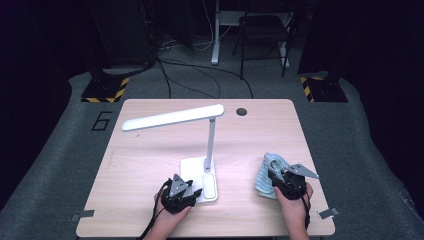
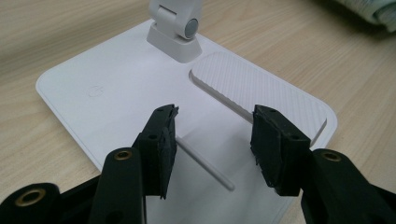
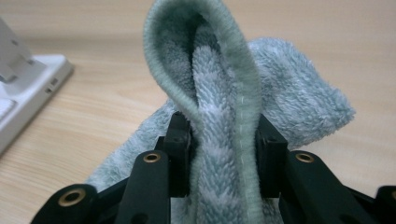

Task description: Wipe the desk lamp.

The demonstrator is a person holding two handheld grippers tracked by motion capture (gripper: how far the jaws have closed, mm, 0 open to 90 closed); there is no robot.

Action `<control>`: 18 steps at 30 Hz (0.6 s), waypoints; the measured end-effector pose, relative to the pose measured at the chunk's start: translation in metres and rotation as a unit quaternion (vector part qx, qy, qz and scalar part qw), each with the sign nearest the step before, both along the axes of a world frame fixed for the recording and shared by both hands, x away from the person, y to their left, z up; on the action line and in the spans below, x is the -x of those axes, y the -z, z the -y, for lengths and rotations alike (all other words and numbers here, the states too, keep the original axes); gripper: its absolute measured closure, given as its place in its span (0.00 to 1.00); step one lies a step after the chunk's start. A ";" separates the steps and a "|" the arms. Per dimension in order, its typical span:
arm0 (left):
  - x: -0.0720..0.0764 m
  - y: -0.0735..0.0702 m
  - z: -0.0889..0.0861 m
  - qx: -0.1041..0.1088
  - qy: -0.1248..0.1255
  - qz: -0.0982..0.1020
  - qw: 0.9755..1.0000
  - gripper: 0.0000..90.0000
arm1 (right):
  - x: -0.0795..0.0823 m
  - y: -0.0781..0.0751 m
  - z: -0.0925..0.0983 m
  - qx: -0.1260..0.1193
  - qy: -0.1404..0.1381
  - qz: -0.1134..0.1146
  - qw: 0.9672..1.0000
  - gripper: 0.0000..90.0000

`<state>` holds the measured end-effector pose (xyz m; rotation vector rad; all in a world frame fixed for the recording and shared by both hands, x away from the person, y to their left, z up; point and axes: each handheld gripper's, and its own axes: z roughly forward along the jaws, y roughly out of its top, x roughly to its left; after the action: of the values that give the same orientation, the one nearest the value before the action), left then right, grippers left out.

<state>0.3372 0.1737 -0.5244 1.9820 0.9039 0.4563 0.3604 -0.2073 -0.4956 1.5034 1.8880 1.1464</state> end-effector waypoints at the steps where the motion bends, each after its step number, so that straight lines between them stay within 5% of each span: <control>1: 0.000 0.000 0.000 -0.001 0.001 0.000 1.000 0.55 | -0.002 0.005 0.003 -0.006 0.001 -0.011 1.000 0.71; 4: 0.000 0.000 -0.001 0.000 0.002 0.000 1.000 0.55 | -0.008 0.017 0.007 0.001 0.012 -0.046 0.999 0.68; 7: 0.000 0.000 -0.001 0.000 0.003 0.000 1.000 0.55 | -0.008 0.020 0.008 0.000 0.017 -0.041 0.999 0.62; 16: 0.000 0.000 0.000 -0.001 0.012 0.005 1.000 0.50 | 0.001 0.011 0.009 -0.011 0.031 0.005 0.999 0.45; 18: 0.001 0.001 0.001 0.011 0.019 -0.010 1.000 0.48 | 0.003 0.007 0.009 -0.012 0.038 0.021 0.999 0.41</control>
<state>0.3357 0.1731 -0.5251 1.9839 0.8790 0.4047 0.3569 -0.2161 -0.5027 1.5384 1.7792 1.1621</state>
